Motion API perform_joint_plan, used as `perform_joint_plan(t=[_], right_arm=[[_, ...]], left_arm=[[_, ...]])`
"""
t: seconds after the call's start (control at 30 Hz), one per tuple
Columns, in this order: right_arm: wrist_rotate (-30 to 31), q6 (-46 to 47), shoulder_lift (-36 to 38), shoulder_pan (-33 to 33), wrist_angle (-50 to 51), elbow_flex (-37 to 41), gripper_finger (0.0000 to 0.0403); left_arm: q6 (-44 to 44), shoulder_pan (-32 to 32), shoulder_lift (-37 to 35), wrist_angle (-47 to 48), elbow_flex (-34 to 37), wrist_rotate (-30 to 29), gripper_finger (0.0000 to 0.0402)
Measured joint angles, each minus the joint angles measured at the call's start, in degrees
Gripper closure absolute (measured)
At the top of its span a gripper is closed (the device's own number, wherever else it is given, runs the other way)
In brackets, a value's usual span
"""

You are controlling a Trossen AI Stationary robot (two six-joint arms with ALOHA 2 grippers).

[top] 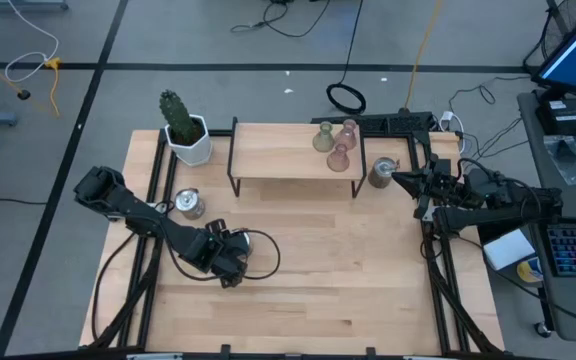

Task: Pick & Place candle stick holders
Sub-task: Put the orange scented candle on the shelf

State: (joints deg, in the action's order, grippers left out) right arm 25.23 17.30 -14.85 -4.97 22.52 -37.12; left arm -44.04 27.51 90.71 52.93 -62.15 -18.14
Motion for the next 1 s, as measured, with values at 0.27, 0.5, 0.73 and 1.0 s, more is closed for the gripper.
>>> perform_joint_plan(t=[0.27, 0.5, 0.73, 1.0], right_arm=[[0.00, 0.02, 0.00, 0.00, 0.02, 0.00, 0.0399], [0.00, 0.02, 0.00, -0.01, 0.04, 0.00, 0.0399], [0.00, 0.02, 0.00, -0.01, 0.07, 0.00, 0.0399], [0.09, 0.06, 0.00, -0.02, 0.07, 0.00, 0.0399]], left_arm=[[0.27, -0.23, 0.09, 0.56, 0.00, -1.27, 0.0158], [0.56, 0.04, 1.67, 0.57, -0.10, -2.02, 0.0178], [1.95, 0.31, 6.19, 0.92, -0.42, -5.66, 0.0254], [1.49, 0.26, 7.22, 0.19, -0.28, -8.96, 0.0309]])
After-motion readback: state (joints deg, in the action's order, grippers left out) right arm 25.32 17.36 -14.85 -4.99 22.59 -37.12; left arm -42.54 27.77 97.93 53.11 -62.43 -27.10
